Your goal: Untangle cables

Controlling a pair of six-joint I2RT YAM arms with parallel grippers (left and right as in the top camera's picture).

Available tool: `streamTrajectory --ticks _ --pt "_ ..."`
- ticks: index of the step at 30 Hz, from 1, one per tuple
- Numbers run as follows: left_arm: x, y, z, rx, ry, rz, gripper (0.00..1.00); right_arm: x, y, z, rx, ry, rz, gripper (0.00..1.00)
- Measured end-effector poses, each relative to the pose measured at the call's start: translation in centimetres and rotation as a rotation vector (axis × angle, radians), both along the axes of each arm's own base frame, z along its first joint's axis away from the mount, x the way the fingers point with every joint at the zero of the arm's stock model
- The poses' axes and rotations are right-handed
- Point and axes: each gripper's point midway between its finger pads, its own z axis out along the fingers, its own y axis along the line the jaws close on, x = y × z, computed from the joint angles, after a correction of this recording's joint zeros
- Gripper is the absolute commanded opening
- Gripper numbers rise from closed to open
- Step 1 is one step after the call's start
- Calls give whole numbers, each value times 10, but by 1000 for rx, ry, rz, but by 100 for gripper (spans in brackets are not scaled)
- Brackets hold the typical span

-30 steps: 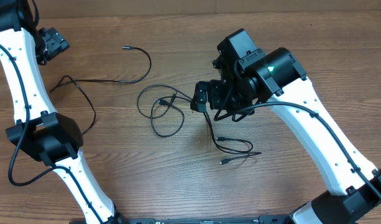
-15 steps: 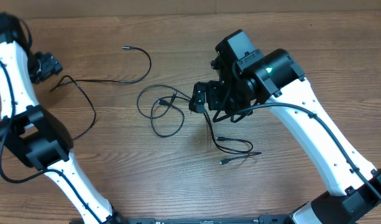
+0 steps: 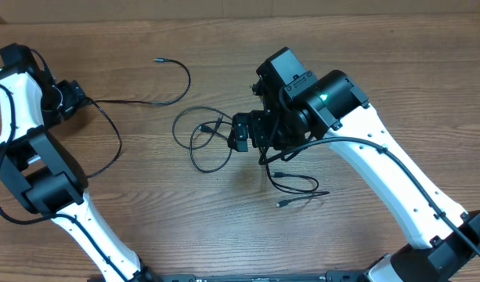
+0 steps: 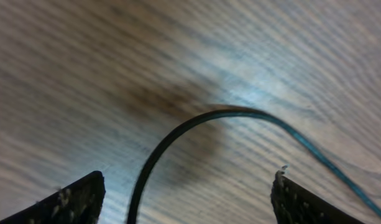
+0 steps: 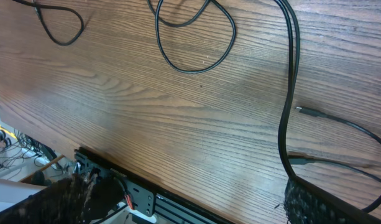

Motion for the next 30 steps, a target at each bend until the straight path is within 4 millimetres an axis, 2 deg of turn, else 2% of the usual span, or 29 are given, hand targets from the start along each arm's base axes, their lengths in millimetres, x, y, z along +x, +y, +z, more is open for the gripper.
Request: streamTrajectory --ticks 6,10,14,16,20,21,26,28,30 --pt "-1 -4 -2 -24 3 -4 79 -2 -1 -1 -5 8 0 100" --pt "-4 -6 -7 -34 20 -9 67 -2 -1 -1 -6 10 0 100" --pt "-6 -7 -15 -39 35 -18 60 -2 -1 -1 -7 10 0 100" --pt "-6 -7 -16 -40 37 -18 50 -2 -1 -1 -6 10 0 100" --pt "-5 -6 -16 -39 33 -19 9 -2 -1 -1 -6 9 0 100" --pt "-4 -6 -16 -37 31 -19 4 -2 -1 -1 -6 10 0 100" --pt "-8 -11 -12 -66 50 -28 4 -3 -2 -1 -8 12 0 100" --pt "-1 -12 -1 -80 29 -32 4 -4 -3 -1 -11 17 0 100" --pt "12 -12 23 -95 -20 -25 4 -4 -3 -2 -14 20 0 100"
